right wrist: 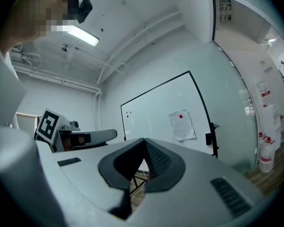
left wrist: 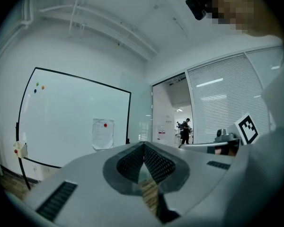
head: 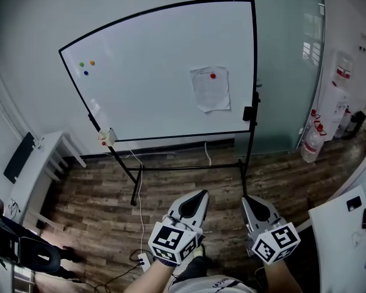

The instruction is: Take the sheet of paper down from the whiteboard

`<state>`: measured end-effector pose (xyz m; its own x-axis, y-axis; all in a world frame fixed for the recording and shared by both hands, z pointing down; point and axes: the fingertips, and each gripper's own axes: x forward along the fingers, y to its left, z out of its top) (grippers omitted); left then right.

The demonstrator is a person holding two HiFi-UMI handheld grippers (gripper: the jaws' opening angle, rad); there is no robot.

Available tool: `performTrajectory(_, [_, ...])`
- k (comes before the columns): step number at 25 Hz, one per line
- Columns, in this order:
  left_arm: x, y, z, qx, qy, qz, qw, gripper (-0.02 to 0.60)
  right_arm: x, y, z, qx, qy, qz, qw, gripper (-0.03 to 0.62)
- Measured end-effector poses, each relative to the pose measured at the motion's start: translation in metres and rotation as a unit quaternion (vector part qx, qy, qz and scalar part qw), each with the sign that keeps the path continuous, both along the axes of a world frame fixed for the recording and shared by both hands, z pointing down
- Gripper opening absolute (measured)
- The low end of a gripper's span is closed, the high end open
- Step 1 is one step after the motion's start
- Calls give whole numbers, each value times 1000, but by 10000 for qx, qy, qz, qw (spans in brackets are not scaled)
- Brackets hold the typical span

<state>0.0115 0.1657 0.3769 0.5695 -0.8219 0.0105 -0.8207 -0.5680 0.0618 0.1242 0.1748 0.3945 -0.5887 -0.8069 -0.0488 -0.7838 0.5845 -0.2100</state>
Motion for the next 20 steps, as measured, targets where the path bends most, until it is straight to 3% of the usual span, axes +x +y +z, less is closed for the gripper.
performTrajectory(10, [-35, -107, -8, 100, 131, 225, 9996, 11, -43, -107, -16, 186, 52, 218, 9996, 12])
performTrajectory(20, [-72, -228, 2, -13, 82, 654, 9978, 11, -85, -226, -33, 364, 71, 854, 9957, 12])
